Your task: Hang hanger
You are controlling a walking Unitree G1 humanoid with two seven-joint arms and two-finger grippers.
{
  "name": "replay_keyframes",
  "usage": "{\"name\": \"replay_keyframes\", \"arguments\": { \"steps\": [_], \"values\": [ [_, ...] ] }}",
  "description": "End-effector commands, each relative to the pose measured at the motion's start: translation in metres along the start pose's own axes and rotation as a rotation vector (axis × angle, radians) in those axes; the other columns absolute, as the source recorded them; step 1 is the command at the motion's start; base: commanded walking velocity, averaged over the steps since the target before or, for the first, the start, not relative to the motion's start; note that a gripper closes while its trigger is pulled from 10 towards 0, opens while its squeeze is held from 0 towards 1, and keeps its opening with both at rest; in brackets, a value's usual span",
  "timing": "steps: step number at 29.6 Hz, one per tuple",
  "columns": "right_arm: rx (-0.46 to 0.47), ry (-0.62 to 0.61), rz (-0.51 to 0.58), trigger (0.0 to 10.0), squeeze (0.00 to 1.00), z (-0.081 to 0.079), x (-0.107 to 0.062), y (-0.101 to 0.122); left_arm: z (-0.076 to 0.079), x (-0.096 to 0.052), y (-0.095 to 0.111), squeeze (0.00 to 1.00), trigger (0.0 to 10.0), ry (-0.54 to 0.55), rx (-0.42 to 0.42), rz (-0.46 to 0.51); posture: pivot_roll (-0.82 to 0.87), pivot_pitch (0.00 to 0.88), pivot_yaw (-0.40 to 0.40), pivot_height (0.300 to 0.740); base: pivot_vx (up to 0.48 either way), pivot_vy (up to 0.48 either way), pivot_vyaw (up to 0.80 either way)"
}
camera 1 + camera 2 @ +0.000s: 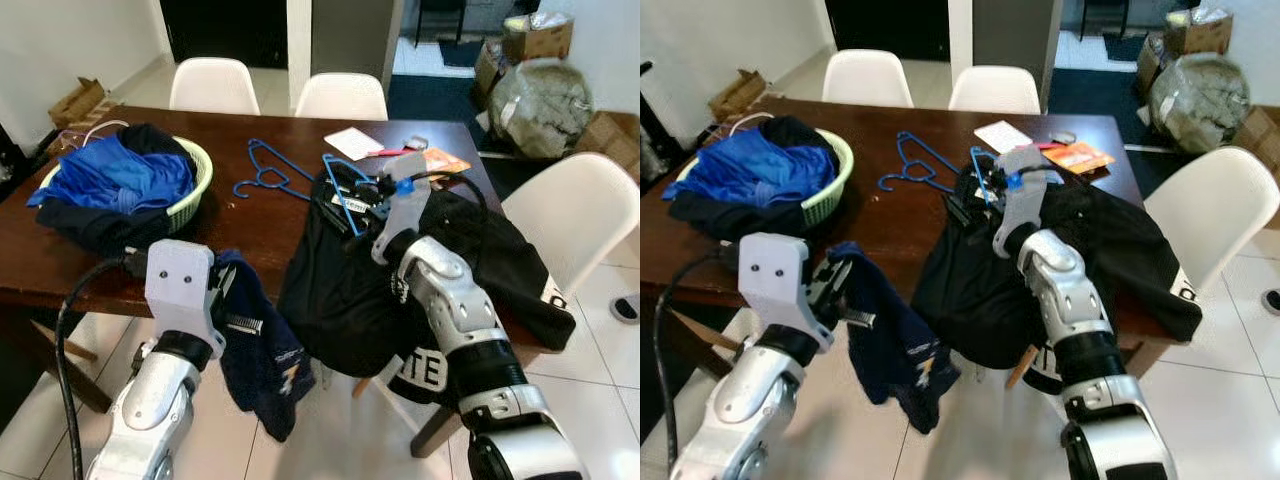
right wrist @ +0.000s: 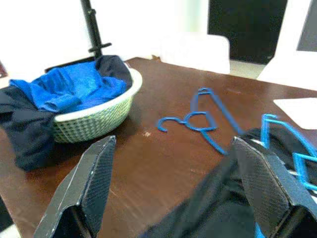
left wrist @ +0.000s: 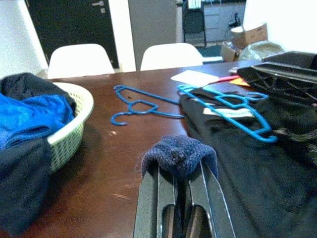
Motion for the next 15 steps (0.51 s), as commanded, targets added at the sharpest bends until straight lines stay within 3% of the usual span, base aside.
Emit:
{"name": "replay_keyframes", "arguments": {
  "steps": [1, 8, 15],
  "values": [
    [0.003, -0.027, 0.002, 10.0, 0.00, 0.008, -0.003, 0.004, 0.000, 0.002, 0.009, 0.00, 10.0, 0.002, 0.016, 0.034, 0.10, 0.071, -0.008, 0.740, 0.424, 0.000, -0.80],
    [-0.021, -0.013, 0.024, 10.0, 0.00, 0.004, 0.001, 0.015, 0.003, -0.003, -0.004, 0.00, 10.0, 0.009, 0.012, -0.016, 0.10, 0.065, -0.013, 0.740, 0.381, 0.000, 0.00],
    [-0.023, -0.028, -0.021, 10.0, 0.00, 0.001, 0.007, 0.011, 0.004, -0.010, -0.019, 0.00, 10.0, 0.024, -0.004, -0.086, 0.09, 0.059, -0.014, 0.740, 0.344, 0.000, 0.00]
  ]
}}
Point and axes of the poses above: a point about 5 cm out from each wrist's last joint towards the gripper, its own x axis pointing out of the wrist towards the gripper, its own y axis along the axis of the wrist's last joint, z = x × y, the point moved 2 cm from there along x, pointing out of the wrist towards the gripper, and after that the axes turned 12 degrees about x, right-handed, at the moved point
